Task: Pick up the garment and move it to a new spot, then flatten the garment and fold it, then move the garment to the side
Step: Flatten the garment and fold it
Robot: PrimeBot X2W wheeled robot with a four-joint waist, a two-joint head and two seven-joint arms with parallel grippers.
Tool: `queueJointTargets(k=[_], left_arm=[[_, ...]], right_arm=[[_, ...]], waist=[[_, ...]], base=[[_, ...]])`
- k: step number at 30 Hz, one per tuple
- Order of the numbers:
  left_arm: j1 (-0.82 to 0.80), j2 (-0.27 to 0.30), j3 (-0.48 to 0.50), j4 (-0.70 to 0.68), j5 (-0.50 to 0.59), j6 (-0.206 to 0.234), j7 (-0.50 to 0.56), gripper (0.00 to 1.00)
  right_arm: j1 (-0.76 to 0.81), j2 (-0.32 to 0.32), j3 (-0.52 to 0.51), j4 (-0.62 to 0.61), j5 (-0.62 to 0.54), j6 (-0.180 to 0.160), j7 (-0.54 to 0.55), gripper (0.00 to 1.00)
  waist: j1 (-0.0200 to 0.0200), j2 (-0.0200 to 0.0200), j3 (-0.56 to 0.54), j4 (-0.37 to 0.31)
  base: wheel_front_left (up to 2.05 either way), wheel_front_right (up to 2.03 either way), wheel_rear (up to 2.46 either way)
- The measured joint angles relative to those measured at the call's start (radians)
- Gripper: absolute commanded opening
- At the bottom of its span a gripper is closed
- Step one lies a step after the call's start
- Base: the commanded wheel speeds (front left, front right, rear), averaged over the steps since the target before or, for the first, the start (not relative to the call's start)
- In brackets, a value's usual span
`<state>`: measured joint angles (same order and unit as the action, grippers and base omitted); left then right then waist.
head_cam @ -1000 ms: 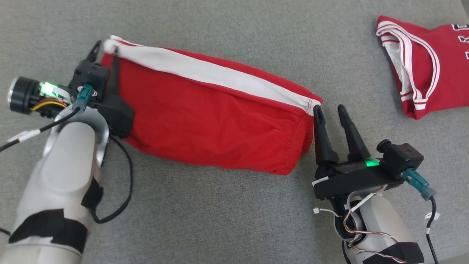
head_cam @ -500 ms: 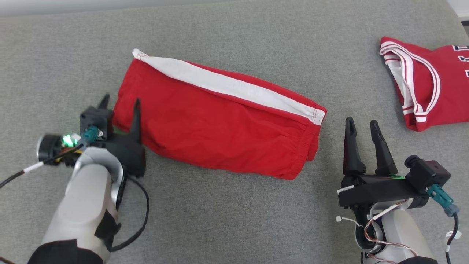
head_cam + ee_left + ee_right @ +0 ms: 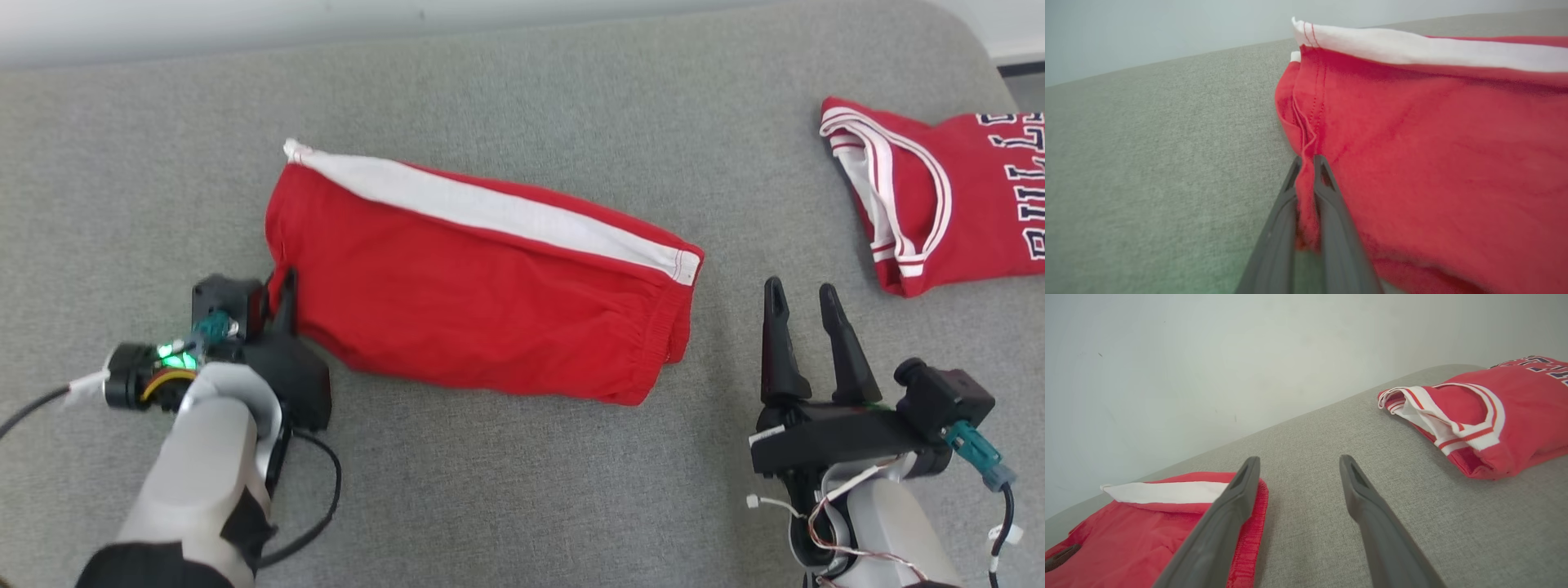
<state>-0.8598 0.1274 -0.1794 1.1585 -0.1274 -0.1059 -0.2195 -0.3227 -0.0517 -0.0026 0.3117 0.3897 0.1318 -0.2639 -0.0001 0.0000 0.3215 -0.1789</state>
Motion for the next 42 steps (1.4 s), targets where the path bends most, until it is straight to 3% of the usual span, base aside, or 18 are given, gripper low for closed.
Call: queueJointTargets(k=[7, 17, 25, 26, 28, 37, 42], left_arm=[[0.124, -0.028, 0.037, -0.029, -0.059, 0.018, -0.043, 0.00], [0.400, -0.058, 0.083, -0.243, -0.099, 0.048, -0.043, 0.00], [0.513, -0.064, 0.097, -0.326, -0.095, 0.075, -0.043, 0.00], [0.522, -0.065, 0.099, -0.332, -0.091, 0.081, -0.043, 0.25], [0.539, -0.065, 0.103, -0.347, -0.084, 0.088, -0.043, 1.00], [0.595, -0.069, 0.126, -0.453, -0.059, 0.109, -0.043, 1.00], [0.627, -0.072, 0.130, -0.469, -0.059, 0.108, -0.043, 1.00]], right_arm=[[0.061, 0.000, -0.005, 0.032, 0.001, 0.000, 0.000, 1.00], [0.118, 0.000, 0.013, 0.069, 0.004, 0.000, 0.000, 1.00], [0.142, 0.001, 0.032, 0.085, 0.012, 0.000, 0.000, 1.00], [0.142, 0.000, 0.034, 0.086, 0.012, 0.000, 0.000, 1.00], [0.142, 0.000, 0.035, 0.087, 0.012, 0.000, 0.000, 1.00], [0.111, 0.000, 0.075, 0.129, -0.005, 0.000, 0.000, 1.00], [0.051, 0.001, 0.073, 0.227, -0.059, 0.000, 0.000, 1.00]], waist=[[0.0000, 0.0000, -0.073, 0.018], [-0.0001, 0.0000, -0.168, 0.078], [0.0000, 0.0000, -0.202, 0.115], [0.0000, -0.0001, -0.205, 0.117], [0.0000, 0.0000, -0.209, 0.123], [0.0001, 0.0000, -0.209, 0.169], [0.0001, 0.0001, -0.209, 0.206]], base=[[0.00, 0.00, 0.00], [0.00, 0.00, 0.00], [0.00, 0.00, 0.00], [0.00, 0.00, 0.00], [0.00, 0.00, 0.00], [0.00, 0.00, 0.00], [0.00, 0.00, 0.00]])
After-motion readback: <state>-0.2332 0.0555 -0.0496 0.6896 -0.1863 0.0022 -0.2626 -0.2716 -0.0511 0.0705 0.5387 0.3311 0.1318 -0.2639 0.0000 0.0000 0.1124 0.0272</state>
